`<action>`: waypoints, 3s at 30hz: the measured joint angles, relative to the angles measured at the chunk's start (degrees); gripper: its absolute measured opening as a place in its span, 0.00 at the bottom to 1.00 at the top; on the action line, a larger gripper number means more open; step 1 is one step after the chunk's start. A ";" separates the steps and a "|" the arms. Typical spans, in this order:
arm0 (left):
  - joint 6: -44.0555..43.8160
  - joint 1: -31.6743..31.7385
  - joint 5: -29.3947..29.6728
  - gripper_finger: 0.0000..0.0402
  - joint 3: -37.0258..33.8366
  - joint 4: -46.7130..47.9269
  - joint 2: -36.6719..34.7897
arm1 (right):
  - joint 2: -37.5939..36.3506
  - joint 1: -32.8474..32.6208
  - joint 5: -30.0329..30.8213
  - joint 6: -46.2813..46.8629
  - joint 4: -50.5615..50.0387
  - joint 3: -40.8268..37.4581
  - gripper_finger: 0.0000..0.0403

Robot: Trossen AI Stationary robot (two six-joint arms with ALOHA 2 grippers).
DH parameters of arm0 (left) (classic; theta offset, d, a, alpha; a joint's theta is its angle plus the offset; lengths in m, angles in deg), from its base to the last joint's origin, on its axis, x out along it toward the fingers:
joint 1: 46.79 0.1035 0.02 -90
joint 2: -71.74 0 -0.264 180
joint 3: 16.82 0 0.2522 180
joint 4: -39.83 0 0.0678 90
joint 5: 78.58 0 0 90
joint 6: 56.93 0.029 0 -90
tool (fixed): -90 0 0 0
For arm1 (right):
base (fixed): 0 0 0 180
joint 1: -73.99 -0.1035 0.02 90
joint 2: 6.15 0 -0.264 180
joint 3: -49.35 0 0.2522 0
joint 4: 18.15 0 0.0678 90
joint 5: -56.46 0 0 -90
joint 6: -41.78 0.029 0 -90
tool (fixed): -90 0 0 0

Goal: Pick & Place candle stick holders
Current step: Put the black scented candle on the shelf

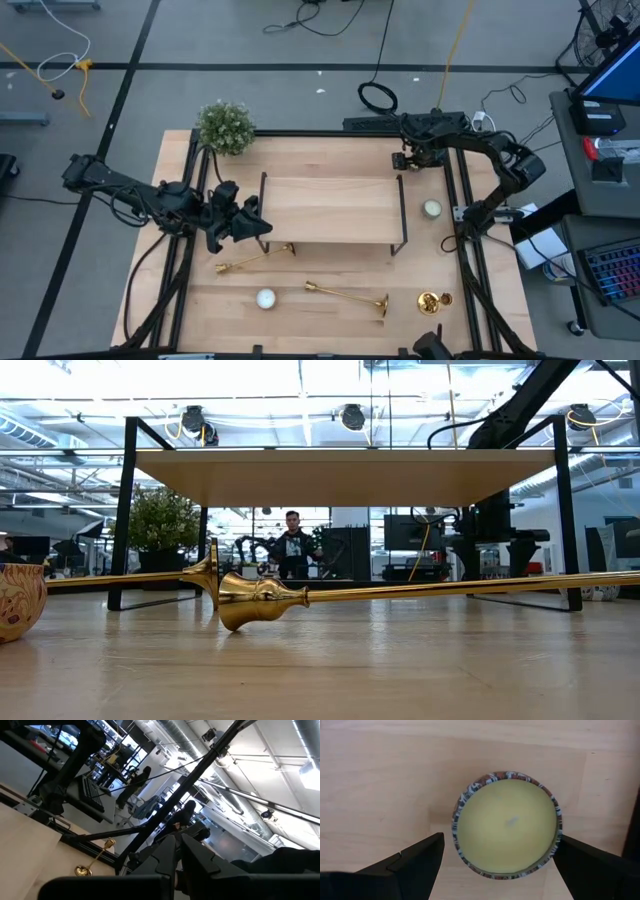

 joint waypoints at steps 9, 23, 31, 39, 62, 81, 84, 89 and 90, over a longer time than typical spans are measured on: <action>0.02 0.00 0.00 0.08 0.00 0.04 0.01 | -0.01 -0.11 1.68 -0.68 1.97 0.00 0.89; -1.07 0.00 0.00 0.08 0.00 0.04 0.01 | -0.02 -0.15 1.51 2.69 2.70 0.00 0.89; -0.94 0.00 0.00 0.08 0.00 0.04 0.01 | -0.02 -0.15 1.51 2.55 2.23 0.00 0.88; -1.03 -0.02 0.00 0.08 0.00 0.04 0.01 | -0.04 -0.15 1.51 2.39 2.67 0.00 0.76; -0.75 -0.02 0.01 0.08 0.00 0.02 0.00 | -4.54 -2.32 -1.99 1.93 2.38 -0.04 0.73; -0.04 0.00 2.73 0.08 0.00 0.00 -0.01 | -28.98 -2.60 -11.02 0.38 2.21 0.11 0.73; -0.07 0.00 3.45 0.08 0.00 -0.02 -0.01 | -32.07 -3.28 -12.96 1.42 3.12 0.11 0.73; -0.19 0.00 4.63 0.08 0.00 -0.04 0.01 | -36.01 -4.79 -18.17 5.55 6.24 0.13 0.73; -0.15 0.00 4.89 0.08 0.00 -0.04 -0.01 | -36.59 -5.28 -19.35 6.56 6.92 0.13 0.73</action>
